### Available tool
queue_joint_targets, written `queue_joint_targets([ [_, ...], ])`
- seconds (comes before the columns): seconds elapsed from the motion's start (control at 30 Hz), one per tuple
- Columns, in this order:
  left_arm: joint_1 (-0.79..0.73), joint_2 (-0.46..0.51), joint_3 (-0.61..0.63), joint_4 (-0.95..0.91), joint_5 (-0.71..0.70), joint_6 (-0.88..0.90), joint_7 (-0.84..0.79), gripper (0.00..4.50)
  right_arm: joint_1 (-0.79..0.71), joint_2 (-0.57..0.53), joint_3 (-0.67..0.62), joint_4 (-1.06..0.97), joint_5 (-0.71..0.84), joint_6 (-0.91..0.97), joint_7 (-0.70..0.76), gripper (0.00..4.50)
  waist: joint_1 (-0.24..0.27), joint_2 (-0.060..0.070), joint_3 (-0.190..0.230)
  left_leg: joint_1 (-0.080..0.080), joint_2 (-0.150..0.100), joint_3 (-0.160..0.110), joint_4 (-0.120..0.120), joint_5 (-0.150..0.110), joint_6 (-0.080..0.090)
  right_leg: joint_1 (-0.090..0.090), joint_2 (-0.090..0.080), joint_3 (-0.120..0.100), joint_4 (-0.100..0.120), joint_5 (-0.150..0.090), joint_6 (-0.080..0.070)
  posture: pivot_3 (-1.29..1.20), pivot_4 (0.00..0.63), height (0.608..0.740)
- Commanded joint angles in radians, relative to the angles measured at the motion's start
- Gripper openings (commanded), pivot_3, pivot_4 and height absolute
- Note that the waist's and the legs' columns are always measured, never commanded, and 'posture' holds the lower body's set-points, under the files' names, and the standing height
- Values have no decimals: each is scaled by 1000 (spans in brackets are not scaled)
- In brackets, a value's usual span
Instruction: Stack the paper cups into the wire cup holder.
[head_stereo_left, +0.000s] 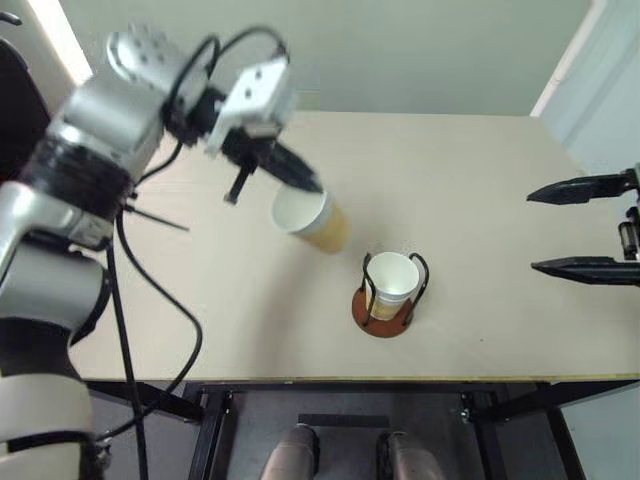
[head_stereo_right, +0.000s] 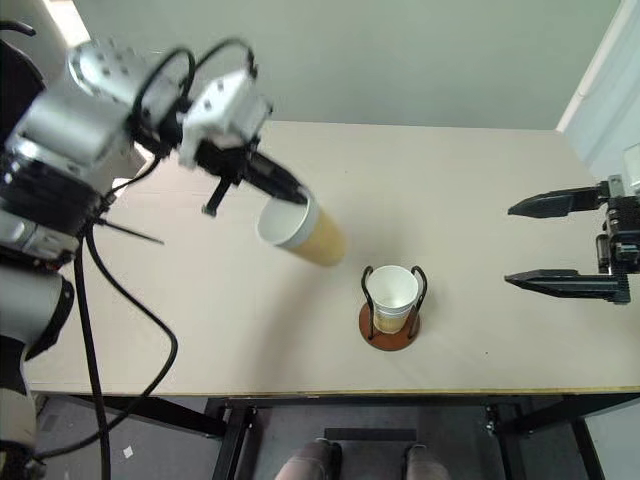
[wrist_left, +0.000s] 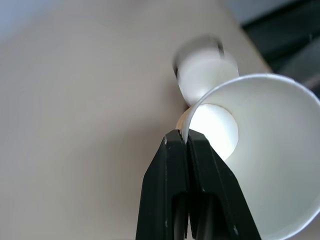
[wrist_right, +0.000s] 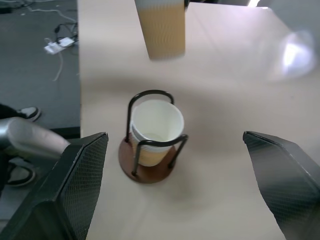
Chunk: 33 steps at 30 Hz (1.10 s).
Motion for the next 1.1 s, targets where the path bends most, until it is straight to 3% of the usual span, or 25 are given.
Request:
queue_joint_targets([
  [0.03,-94,-68,-70,90,-84,3,-35,34,-24,-25,-41,-21,32,-15,-10,4500,-1,0,0,1,-1,2,-1,0,0,1,0,0,-2,0,0,0,150,740],
  [0.17,-145,-169,-183,169,-97,-57,-35,34,11,-44,-64,-47,10,-14,-23,4500,1,3,1,1,0,4,1,-1,-1,4,-1,2,-7,3,13,0,150,740],
  [0.53,-170,-339,-293,251,-146,-114,-35,34,248,-14,-360,-202,19,123,-59,4500,21,4,2,-4,-1,13,11,-7,-1,5,0,6,-12,0,24,0,150,740],
  [0.77,-165,-357,-361,235,-138,-166,-35,34,303,-10,-423,-248,31,155,-86,4500,23,4,2,-5,-1,19,19,-12,5,5,-1,12,-11,1,29,0,150,740],
  [1.1,-155,-409,-404,287,-90,-243,-35,34,377,-2,-522,-293,43,213,-92,4500,22,4,2,6,-3,27,20,-18,15,13,0,26,-11,-1,35,0,150,740],
])
